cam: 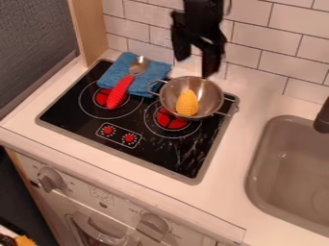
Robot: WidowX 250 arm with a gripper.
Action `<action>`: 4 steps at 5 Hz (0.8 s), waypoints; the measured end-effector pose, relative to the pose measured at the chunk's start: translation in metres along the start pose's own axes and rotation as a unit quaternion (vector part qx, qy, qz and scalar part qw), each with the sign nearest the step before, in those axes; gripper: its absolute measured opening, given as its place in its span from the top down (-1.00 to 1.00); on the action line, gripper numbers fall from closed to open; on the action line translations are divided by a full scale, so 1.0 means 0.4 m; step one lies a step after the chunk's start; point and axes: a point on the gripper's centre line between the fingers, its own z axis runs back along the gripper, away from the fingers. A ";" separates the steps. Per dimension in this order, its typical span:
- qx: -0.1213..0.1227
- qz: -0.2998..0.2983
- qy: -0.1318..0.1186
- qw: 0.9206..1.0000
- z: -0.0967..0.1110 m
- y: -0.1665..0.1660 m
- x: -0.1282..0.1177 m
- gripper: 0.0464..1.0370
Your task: Move the corn to the lower corner of the left burner
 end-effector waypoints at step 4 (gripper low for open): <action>-0.003 0.027 0.075 0.997 -0.094 0.021 -0.081 -0.93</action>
